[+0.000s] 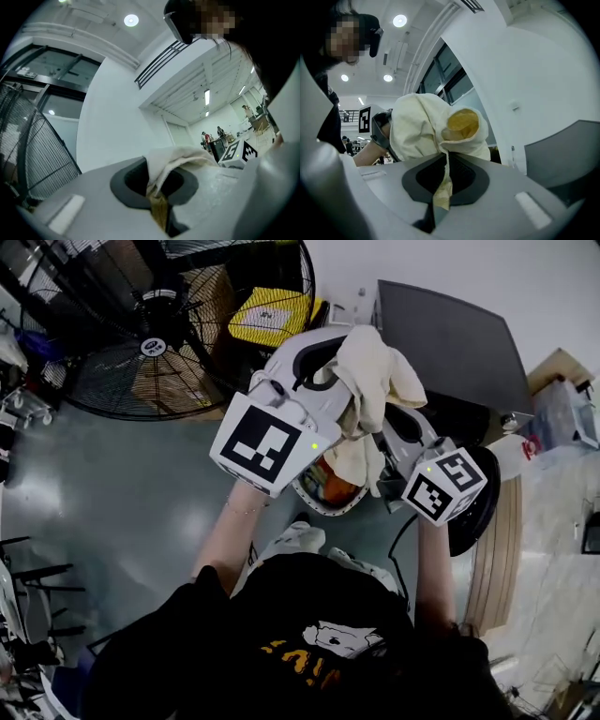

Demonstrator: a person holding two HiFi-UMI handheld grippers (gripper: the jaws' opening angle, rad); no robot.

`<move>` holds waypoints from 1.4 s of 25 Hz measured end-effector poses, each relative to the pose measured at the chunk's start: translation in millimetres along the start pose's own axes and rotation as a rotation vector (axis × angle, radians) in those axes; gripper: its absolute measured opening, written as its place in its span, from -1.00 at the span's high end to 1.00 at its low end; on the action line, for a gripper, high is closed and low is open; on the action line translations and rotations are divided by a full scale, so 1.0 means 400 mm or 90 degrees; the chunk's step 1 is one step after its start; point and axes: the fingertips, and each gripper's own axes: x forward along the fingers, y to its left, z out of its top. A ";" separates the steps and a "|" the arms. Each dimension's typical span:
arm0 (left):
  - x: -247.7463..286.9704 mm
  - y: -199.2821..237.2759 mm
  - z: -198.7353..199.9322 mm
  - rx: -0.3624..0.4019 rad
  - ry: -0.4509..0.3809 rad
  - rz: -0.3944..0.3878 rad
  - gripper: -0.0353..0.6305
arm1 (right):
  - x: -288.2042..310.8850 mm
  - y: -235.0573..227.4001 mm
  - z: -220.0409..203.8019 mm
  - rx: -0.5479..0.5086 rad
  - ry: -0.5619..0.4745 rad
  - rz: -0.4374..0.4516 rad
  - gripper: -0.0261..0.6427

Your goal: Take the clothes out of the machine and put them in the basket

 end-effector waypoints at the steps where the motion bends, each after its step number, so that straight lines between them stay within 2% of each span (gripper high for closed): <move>1: -0.001 0.010 0.005 0.015 0.000 -0.003 0.84 | 0.018 0.002 0.006 0.001 -0.002 0.003 0.83; 4: -0.007 0.041 -0.019 0.031 0.012 -0.008 0.84 | 0.067 -0.001 -0.003 0.001 0.007 0.001 0.83; 7: -0.018 0.065 -0.087 0.005 0.038 -0.007 0.84 | 0.099 -0.017 -0.047 0.016 0.035 -0.011 0.83; 11: -0.040 0.064 -0.213 -0.025 0.107 -0.026 0.84 | 0.117 -0.051 -0.153 0.060 0.083 -0.040 0.83; 17: -0.069 0.006 -0.454 -0.072 0.236 -0.100 0.84 | 0.097 -0.138 -0.352 0.139 0.172 -0.119 0.83; 23: -0.092 -0.066 -0.647 -0.108 0.330 -0.163 0.84 | 0.026 -0.205 -0.505 0.178 0.248 -0.213 0.83; 30: -0.111 -0.128 -0.838 -0.149 0.419 -0.217 0.84 | -0.039 -0.265 -0.611 0.199 0.299 -0.300 0.83; 35: -0.128 -0.163 -0.953 -0.149 0.486 -0.261 0.84 | -0.060 -0.291 -0.682 0.234 0.300 -0.353 0.79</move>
